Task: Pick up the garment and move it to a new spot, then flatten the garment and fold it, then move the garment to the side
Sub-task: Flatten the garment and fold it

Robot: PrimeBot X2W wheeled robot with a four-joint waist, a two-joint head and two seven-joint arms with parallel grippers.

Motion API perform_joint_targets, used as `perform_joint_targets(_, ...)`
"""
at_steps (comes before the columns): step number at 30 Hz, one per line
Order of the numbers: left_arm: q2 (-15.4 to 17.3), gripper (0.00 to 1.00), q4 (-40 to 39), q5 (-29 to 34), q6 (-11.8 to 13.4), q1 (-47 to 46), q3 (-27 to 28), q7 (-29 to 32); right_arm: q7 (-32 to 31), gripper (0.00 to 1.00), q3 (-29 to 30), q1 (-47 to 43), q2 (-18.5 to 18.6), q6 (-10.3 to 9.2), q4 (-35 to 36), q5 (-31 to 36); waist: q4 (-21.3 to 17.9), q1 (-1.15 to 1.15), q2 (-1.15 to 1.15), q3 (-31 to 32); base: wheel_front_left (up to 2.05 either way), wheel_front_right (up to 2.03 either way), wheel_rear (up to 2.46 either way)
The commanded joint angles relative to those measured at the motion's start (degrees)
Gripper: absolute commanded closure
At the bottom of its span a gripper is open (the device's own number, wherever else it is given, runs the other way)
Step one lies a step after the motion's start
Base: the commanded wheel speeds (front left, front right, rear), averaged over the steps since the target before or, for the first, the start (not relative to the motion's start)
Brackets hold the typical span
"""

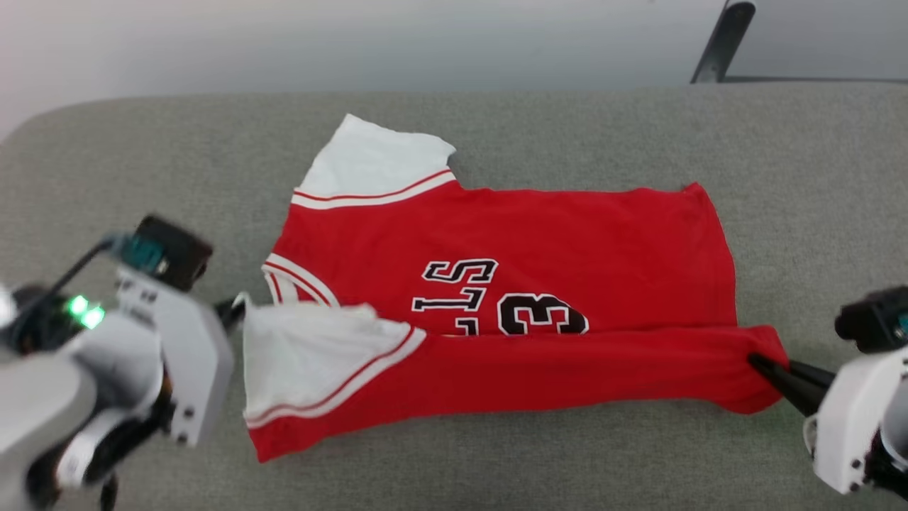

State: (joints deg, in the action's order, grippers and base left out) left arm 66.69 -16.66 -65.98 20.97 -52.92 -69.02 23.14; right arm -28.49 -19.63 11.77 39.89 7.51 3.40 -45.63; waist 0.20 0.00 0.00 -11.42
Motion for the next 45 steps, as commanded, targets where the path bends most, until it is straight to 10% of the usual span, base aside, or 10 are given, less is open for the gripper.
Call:
perform_joint_targets(1,-2.0,1.00,3.5,1.1,-2.5,-2.0,-0.1,1.1,-1.5,1.00,0.5,1.8,-1.3,-0.04,-0.7,1.8,-1.1,0.00,0.00,-1.5,0.00,0.00,0.00)
perform_joint_targets(10,-12.7,1.00,22.3,0.7,-14.1,-6.8,-1.9,7.1,-7.5,1.00,-1.7,8.2,-6.9,-0.04,-3.5,4.2,-2.3,0.00,0.00,-3.9,0.00,0.00,0.00)
perform_joint_targets(21,-18.6,1.00,33.5,-3.1,-17.2,-6.2,-2.1,12.1,-9.6,1.00,-3.5,11.5,-7.6,-0.04,-5.2,3.1,-2.3,0.00,0.00,-4.8,0.00,0.00,0.00)
perform_joint_targets(26,-18.8,0.50,34.4,-3.9,-16.2,-7.0,-1.6,12.8,-9.7,1.00,-4.3,12.5,-7.1,-0.04,-5.6,2.6,-2.0,0.00,0.00,-4.2,0.00,0.00,0.00)
perform_joint_targets(27,-18.6,0.00,34.3,-3.9,-15.7,-7.2,-1.3,12.6,-9.4,0.61,-4.9,12.8,-6.7,-0.04,-5.6,2.9,-1.8,0.00,0.00,-3.7,0.00,0.00,0.00)
perform_joint_targets(29,-18.3,0.00,34.2,-3.6,-15.3,-7.4,-1.1,12.3,-9.4,0.51,-5.5,12.8,-6.5,-0.04,-5.7,2.9,-1.7,0.00,0.00,-3.4,0.00,0.00,0.00)
perform_joint_targets(30,-18.1,0.00,33.9,-3.7,-15.3,-7.4,-0.9,11.9,-9.4,0.02,-5.9,12.9,-6.4,-0.04,-5.8,2.6,-1.6,0.00,0.00,-3.2,0.00,0.00,0.00)
perform_joint_targets(45,-15.2,0.00,25.3,-5.4,-10.0,-2.6,2.4,4.0,1.1,0.00,-4.7,11.6,-3.6,-0.04,-4.6,6.2,0.5,0.00,0.00,1.6,0.00,0.00,0.00)
